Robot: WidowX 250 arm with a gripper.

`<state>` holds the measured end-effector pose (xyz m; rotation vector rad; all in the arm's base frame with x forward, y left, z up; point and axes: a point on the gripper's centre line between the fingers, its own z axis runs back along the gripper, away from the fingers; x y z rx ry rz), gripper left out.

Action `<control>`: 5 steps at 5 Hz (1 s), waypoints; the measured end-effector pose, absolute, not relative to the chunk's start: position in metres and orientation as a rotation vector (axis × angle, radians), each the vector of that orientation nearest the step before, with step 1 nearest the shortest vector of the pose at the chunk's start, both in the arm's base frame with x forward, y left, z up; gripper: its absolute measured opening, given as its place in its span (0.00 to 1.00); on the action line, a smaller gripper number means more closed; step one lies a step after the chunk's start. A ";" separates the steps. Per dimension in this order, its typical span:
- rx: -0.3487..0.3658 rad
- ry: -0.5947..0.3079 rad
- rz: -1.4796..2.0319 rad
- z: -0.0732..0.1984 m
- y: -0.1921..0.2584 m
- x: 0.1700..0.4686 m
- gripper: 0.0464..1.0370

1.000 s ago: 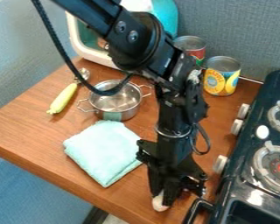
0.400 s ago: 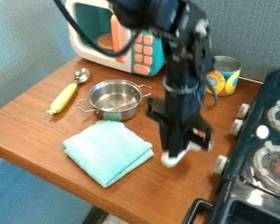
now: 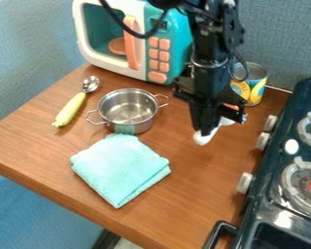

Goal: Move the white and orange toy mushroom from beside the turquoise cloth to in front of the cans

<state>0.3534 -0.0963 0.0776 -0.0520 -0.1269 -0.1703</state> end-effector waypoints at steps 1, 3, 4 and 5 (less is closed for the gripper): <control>-0.096 -0.095 -0.150 0.059 -0.106 0.385 0.05; -0.109 -0.104 -0.107 0.037 -0.110 0.433 0.05; -0.141 -0.089 -0.096 0.037 -0.108 0.433 0.08; -0.184 -0.075 -0.068 0.036 -0.096 0.422 0.26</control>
